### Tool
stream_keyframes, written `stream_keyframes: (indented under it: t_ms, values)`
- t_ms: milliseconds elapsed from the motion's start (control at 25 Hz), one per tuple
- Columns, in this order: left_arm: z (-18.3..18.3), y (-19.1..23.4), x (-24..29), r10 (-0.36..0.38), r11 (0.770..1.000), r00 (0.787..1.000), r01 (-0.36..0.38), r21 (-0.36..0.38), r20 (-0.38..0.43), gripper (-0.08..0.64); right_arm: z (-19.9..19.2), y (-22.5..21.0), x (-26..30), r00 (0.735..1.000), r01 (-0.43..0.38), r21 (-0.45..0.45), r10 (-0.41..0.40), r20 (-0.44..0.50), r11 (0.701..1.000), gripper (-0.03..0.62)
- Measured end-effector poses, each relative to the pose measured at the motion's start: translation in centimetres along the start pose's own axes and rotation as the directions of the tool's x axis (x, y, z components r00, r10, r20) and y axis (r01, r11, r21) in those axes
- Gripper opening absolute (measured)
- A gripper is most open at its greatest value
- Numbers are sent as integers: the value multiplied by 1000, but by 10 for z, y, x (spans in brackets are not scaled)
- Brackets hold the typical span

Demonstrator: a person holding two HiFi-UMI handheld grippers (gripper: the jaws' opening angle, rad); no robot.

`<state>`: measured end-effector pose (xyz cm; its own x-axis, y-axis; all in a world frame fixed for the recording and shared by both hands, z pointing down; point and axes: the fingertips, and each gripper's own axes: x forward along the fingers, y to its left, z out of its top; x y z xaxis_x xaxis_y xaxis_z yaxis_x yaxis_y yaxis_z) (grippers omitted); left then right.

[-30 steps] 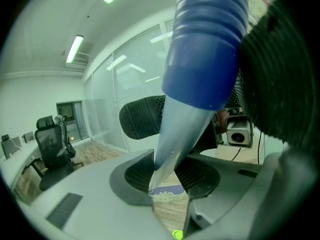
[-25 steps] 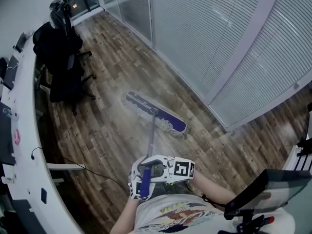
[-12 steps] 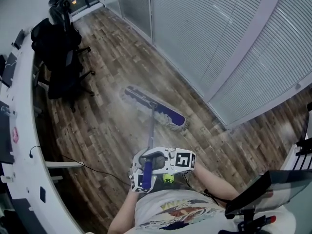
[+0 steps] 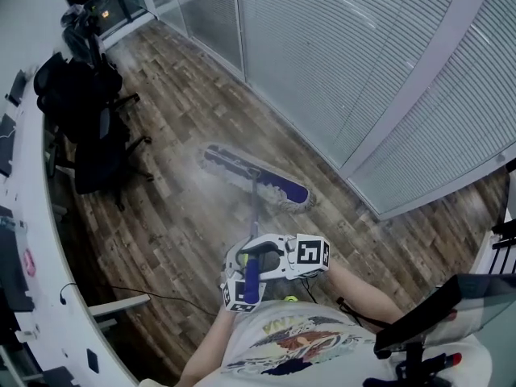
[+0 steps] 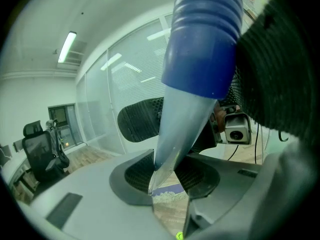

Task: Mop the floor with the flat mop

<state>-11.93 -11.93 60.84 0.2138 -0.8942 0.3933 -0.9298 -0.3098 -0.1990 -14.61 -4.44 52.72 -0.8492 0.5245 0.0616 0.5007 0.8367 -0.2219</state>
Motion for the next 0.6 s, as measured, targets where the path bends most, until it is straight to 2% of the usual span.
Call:
stream_keyframes:
  t_ms: [160, 360, 600]
  values:
    - [8, 61, 31, -36, 999, 999, 36, 6, 3, 110, 24, -66, 16, 999, 35, 7, -35, 15, 999, 241]
    - [7, 122, 74, -73, 996, 997, 72, 59, 10, 110, 34, -141, 27, 994, 97, -1, -97, 42, 995, 241]
    - [16, 155, 129, -79, 995, 997, 79, 65, 6, 110, 41, -204, 9, 995, 90, 19, -91, 44, 996, 249]
